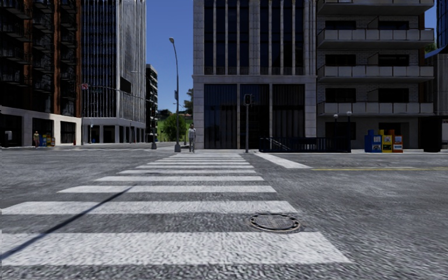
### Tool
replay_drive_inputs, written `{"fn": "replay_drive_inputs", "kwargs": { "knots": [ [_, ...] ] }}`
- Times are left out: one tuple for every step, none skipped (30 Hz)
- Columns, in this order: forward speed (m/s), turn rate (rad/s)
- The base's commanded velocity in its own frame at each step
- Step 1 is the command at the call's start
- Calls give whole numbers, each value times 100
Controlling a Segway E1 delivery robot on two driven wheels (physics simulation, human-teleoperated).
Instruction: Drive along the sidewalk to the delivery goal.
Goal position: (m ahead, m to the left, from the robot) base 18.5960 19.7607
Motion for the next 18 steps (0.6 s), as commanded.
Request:
{"fn": "replay_drive_inputs", "kwargs": {
  "knots": [
    [157, 0],
    [157, 0],
    [168, 0],
    [200, 0],
    [200, 0],
    [200, 0],
    [200, 0],
    [200, 0],
    [200, 0],
    [200, 0],
    [200, 0],
    [200, 0],
    [200, 0],
    [200, 0],
    [200, 0],
    [200, 0],
    [200, 0],
    [200, 0]
  ]
}}
